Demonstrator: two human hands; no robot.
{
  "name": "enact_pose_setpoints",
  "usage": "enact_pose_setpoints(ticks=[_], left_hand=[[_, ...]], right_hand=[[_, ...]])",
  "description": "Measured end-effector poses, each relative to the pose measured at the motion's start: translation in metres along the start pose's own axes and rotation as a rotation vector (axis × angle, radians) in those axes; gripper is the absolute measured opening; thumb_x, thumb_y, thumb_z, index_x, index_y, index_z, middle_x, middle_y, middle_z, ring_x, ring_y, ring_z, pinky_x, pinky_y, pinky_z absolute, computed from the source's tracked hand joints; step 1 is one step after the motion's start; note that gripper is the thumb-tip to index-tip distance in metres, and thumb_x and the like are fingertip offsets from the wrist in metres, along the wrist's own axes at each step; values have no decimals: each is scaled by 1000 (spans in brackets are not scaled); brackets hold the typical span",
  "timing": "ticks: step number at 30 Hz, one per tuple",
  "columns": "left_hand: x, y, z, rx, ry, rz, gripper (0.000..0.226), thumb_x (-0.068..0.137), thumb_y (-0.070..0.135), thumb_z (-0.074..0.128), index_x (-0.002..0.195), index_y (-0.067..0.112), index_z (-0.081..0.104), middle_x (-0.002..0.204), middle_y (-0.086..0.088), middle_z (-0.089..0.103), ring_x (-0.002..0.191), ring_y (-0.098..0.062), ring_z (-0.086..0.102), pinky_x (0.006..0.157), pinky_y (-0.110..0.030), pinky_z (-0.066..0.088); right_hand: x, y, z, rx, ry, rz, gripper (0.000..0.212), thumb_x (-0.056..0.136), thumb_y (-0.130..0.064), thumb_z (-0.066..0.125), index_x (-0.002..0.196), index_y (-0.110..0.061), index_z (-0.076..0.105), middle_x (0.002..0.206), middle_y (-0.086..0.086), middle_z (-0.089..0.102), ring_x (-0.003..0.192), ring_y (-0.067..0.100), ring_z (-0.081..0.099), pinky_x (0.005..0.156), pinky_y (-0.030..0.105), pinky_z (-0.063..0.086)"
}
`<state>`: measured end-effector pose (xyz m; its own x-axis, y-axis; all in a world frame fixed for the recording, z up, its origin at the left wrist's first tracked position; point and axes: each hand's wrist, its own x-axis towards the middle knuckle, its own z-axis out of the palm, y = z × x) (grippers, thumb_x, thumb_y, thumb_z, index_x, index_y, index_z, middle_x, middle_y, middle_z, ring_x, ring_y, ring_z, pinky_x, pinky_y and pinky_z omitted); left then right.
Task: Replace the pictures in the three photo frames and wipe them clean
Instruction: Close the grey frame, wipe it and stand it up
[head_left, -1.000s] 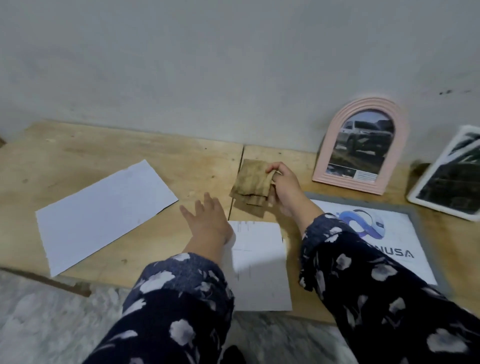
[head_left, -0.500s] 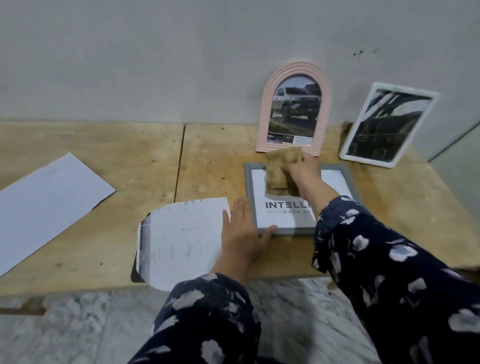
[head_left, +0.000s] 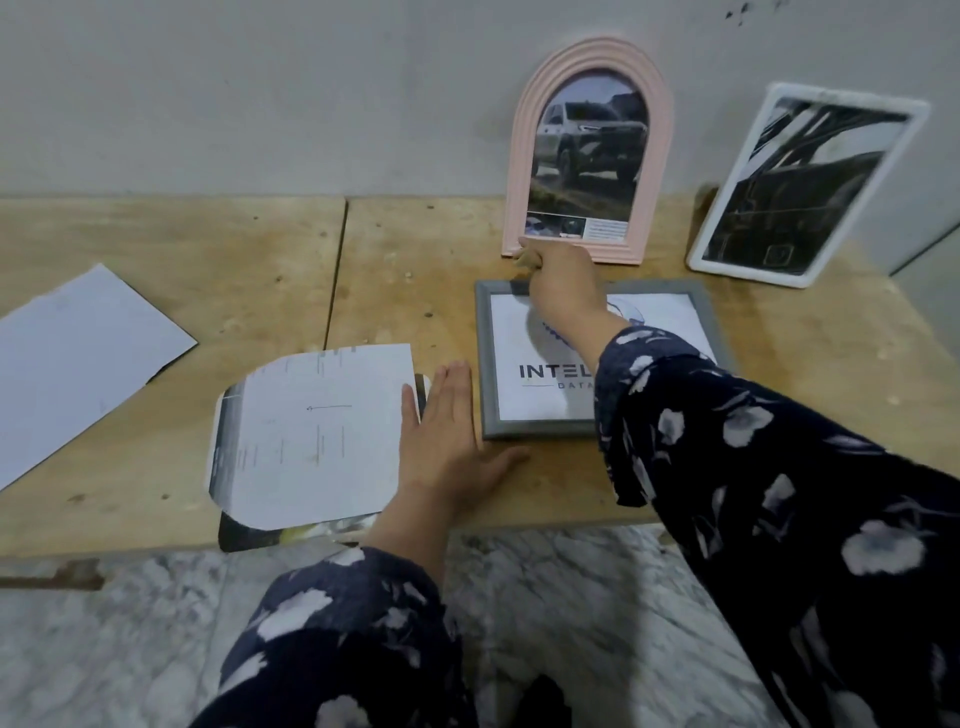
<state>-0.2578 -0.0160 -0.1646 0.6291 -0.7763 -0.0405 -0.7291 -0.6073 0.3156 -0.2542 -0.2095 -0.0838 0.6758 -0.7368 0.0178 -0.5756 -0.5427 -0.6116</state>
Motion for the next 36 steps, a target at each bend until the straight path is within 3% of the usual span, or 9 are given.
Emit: enact_pose_setpoints(ticks=[3,6,10,12,17,26,30,33,36], left_hand=[[3,6,7,40,14,16,115,75,84,33,152,5,2,161,-7,10,149,-18,2,117,-50,-9],[4,11,19,58,85,-11,111,74,83,25,151,3,22,158,-10,21,148,-20,12,117,-53,-2],[6,11,22,35,121,-23,110,72,82,25,151,6,21,159,-7,18,148,-17,10,117,-54,-4],[8,12,20,54,114,-20,109,72,81,25,153,8,16,160,-6,14,148,-17,7,116,-56,-6],[9,13,15,129,15,-50,105,75,83,23,153,19,-5,161,5,-6,148,-13,-10,113,-56,-16],[9,14,10,144,-50,-78,108,71,86,6,152,18,-14,161,5,-10,147,-11,-14,114,-56,-12],[6,14,9,121,-10,-70,105,74,87,11,152,22,-12,161,7,-9,147,-11,-10,114,-56,-12],[7,13,11,117,16,-55,103,75,86,17,153,23,-9,161,8,-6,148,-11,-8,115,-55,-12],[8,10,15,86,43,-48,103,74,85,21,154,24,-4,161,9,-2,148,-11,-5,115,-53,-12]], right_hand=[[-1,0,14,-62,-47,-61,30,96,-13,44,114,-16,67,116,6,67,110,28,59,91,33,46],[-9,7,34,-250,-222,-154,34,81,3,46,109,-8,61,112,9,62,106,33,58,85,34,47],[-19,17,42,-398,-290,-203,66,84,11,39,145,-15,35,147,5,42,130,29,41,94,31,33],[-20,17,38,-363,-297,-199,69,87,10,37,149,-19,30,153,2,36,136,25,35,99,27,30],[-43,27,32,-332,-328,-239,67,85,7,40,145,-22,40,149,0,42,131,24,43,100,31,39],[-98,50,7,-262,-473,-280,51,90,-2,46,136,-22,53,138,1,56,126,22,49,107,31,36],[-82,41,-22,-81,-666,-160,34,85,5,51,101,-15,73,114,-2,70,106,13,63,101,32,46],[-42,31,-44,114,-519,-22,34,79,15,41,84,-3,70,94,-3,70,85,7,63,92,36,53],[-1,23,-44,-19,-274,-123,35,83,9,43,93,-8,72,104,-1,71,92,13,60,84,26,48]])
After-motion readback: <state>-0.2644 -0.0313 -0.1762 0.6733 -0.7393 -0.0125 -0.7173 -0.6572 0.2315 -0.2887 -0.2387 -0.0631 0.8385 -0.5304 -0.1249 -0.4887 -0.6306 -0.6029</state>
